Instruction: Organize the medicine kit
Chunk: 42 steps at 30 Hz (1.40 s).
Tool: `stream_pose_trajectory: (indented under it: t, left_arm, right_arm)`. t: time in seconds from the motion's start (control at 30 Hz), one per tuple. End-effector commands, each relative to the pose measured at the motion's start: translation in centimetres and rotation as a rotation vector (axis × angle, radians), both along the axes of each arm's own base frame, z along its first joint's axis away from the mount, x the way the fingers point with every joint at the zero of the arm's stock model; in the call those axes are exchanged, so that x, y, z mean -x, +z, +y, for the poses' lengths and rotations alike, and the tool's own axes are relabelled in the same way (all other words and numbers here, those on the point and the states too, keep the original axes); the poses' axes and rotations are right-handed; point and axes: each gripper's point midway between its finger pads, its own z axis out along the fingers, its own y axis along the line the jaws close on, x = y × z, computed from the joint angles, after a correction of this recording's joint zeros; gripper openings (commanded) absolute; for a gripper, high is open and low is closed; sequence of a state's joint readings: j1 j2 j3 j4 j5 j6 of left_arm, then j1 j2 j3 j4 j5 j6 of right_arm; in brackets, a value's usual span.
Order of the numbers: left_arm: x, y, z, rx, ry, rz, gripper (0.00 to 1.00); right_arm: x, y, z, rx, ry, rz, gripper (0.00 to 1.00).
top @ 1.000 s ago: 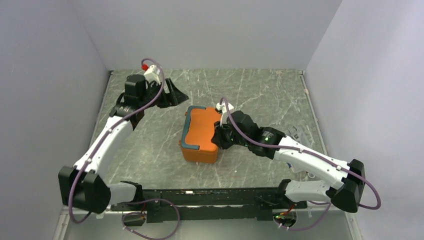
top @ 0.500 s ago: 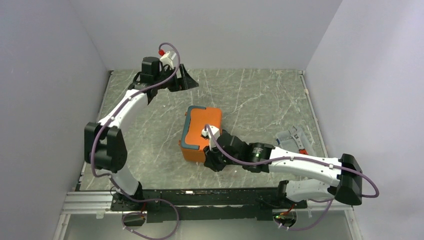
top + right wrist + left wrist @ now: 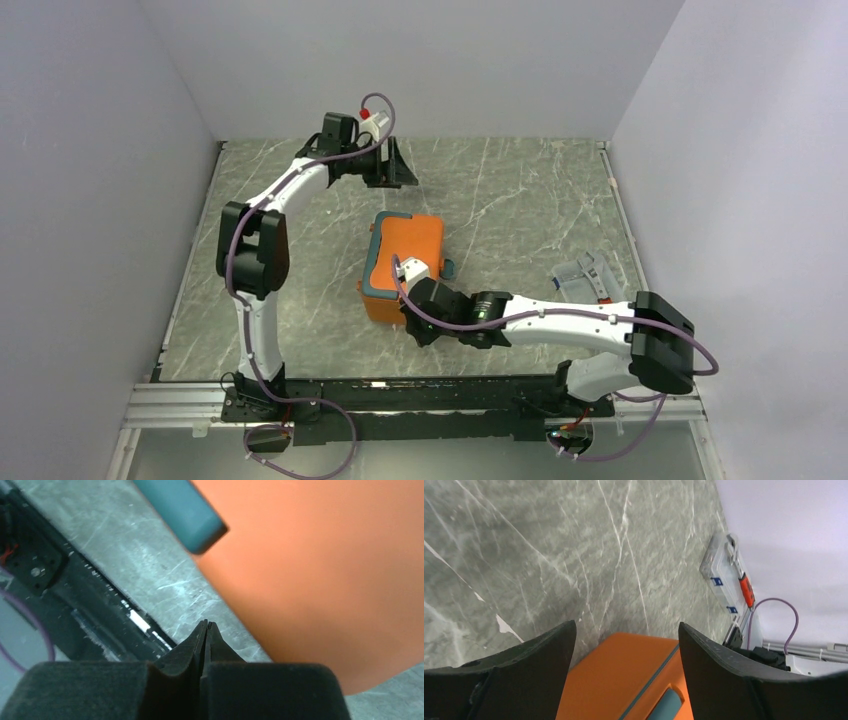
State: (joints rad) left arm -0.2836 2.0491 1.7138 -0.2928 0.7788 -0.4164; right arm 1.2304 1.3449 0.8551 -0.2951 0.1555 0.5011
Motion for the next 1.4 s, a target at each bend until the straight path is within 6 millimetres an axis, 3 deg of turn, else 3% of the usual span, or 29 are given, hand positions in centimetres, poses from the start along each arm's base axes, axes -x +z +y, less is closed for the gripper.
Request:
stream_pose_trajectory:
  t: [0.0,0.2,0.6,1.1,1.37]
  left_arm:
    - [1.6,-0.7,-0.8,-0.004,-0.116,0.017,0.79]
    - [3.0,-3.1,-0.2,-0.043,-0.116,0.080,0.70]
    - [6.3,-4.8,0.8,-0.042,-0.102,0.154,0.62]
    - [9.1,-5.0,2.2,-0.076,-0.044,0.167,0.56]
    - [8.0,-4.0,2.9,-0.112,0.015,0.135,0.53]
  right_arm:
    - [-1.8,1.0,0.8,-0.036,-0.125,-0.033,0.00]
    - [-2.9,0.7,0.4,-0.014,-0.208,-0.048,0.00]
    - [-4.8,0.6,-1.5,-0.001,-0.336,-0.043,0.00]
    - [-7.5,0.8,-6.0,-0.009,-0.436,-0.047,0.00]
    - [-7.2,0.6,-6.1,-0.002,-0.409,-0.026,0.00]
